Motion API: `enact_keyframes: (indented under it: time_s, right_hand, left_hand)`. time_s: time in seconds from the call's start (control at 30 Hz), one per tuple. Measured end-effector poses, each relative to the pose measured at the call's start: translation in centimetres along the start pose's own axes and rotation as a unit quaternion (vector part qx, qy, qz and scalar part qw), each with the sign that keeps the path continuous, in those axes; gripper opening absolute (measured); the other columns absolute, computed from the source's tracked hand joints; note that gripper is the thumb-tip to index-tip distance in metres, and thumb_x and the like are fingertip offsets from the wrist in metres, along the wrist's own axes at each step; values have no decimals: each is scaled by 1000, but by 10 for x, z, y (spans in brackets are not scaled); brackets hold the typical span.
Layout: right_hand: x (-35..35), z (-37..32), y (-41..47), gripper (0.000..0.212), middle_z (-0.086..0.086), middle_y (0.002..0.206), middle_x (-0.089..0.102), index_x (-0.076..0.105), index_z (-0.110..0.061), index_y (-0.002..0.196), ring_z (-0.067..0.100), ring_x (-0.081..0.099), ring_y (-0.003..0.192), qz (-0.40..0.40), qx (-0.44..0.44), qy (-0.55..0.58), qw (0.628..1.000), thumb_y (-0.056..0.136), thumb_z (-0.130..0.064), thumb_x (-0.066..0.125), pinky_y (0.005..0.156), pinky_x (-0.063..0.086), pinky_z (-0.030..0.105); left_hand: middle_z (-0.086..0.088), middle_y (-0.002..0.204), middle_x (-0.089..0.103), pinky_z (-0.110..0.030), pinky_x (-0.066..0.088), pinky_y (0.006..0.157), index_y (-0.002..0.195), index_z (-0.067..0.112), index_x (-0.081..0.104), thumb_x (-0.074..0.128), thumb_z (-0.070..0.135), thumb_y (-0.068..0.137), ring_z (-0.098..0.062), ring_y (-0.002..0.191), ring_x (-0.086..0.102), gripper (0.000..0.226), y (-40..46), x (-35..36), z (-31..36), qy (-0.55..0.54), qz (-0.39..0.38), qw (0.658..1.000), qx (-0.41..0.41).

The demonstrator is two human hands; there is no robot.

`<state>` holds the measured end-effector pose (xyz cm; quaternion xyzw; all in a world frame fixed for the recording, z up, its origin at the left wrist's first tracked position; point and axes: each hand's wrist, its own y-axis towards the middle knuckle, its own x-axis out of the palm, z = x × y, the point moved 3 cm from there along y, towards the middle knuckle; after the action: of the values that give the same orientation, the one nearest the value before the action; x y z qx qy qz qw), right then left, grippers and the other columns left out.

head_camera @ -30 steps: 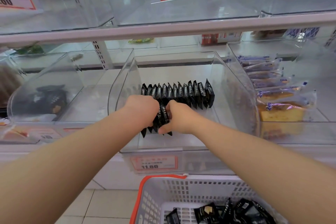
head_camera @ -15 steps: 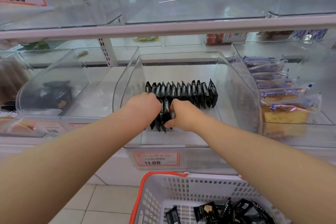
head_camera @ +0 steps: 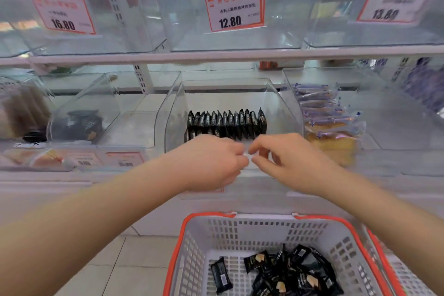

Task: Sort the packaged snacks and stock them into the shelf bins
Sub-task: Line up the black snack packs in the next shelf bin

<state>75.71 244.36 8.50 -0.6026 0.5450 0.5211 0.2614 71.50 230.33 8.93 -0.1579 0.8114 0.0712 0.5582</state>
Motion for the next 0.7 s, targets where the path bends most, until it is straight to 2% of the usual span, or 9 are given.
enact_keyframes:
  time_s: [0.1, 0.2, 0.3, 0.4, 0.47, 0.57, 0.63, 0.7]
  right_hand:
    - [21, 9, -50, 11, -17, 69, 51, 61, -27, 94, 3, 42, 60, -40, 27, 1, 999, 92, -30, 51, 58, 32, 27]
    - [61, 38, -93, 15, -14, 81, 58, 60, -27, 99, 9, 51, 72, -127, 111, 5, 986, 94, -32, 47, 63, 42, 29]
    - [102, 76, -136, 18, -6, 100, 66, 62, -23, 103, 14, 58, 83, -184, 171, -13, 968, 94, -30, 47, 70, 46, 28]
    - [143, 110, -183, 17, -7, 89, 61, 61, -18, 99, 15, 59, 85, -241, 235, 27, 941, 94, -27, 47, 70, 44, 28]
    - [171, 128, -215, 17, -6, 90, 62, 60, -18, 101, 15, 59, 84, -285, 271, 49, 918, 95, -27, 47, 73, 47, 29]
    - [216, 148, -260, 19, 3, 103, 63, 57, -15, 104, 19, 58, 92, -365, 282, 30, 887, 96, -27, 46, 78, 46, 31]
    - [240, 159, -282, 17, 6, 106, 57, 55, -14, 102, 22, 54, 101, -405, 264, 0, 875, 94, -26, 46, 80, 43, 32]
    - [258, 167, -296, 19, 8, 113, 52, 54, -13, 108, 25, 51, 109, -416, 264, -23, 870, 92, -22, 48, 85, 42, 32]
  left_hand:
    - [-4, 108, 53, -38, 47, 72, 113, 15, 50, 30, 31, 98, -25, 97, 55, 29, 4, 2, 49, -53, 14, 998, 29]
    - [-5, 107, 56, -35, 42, 63, 111, 13, 50, 33, 28, 98, -26, 92, 58, 26, 15, 32, 92, -85, -62, 994, 36]
    - [-9, 106, 60, -35, 46, 67, 108, 11, 54, 35, 26, 97, -30, 92, 59, 27, 27, 76, 126, -108, -148, 983, 33]
    - [-11, 106, 60, -42, 52, 75, 108, 10, 57, 36, 22, 95, -30, 94, 60, 27, 39, 126, 155, -140, -220, 965, 13]
    - [-11, 103, 60, -39, 51, 69, 106, 8, 57, 37, 20, 95, -28, 88, 59, 26, 46, 160, 177, -170, -264, 949, 1]
    - [-9, 86, 54, -32, 40, 52, 101, 5, 58, 38, 17, 95, -22, 68, 49, 24, 55, 207, 215, -198, -329, 923, 5]
    - [-9, 85, 54, -31, 37, 50, 92, 6, 54, 38, 16, 95, -24, 69, 48, 20, 61, 234, 238, -224, -361, 905, 4]
    - [-11, 89, 56, -31, 39, 52, 93, 5, 54, 38, 16, 95, -26, 73, 51, 19, 65, 257, 257, -250, -385, 888, -7]
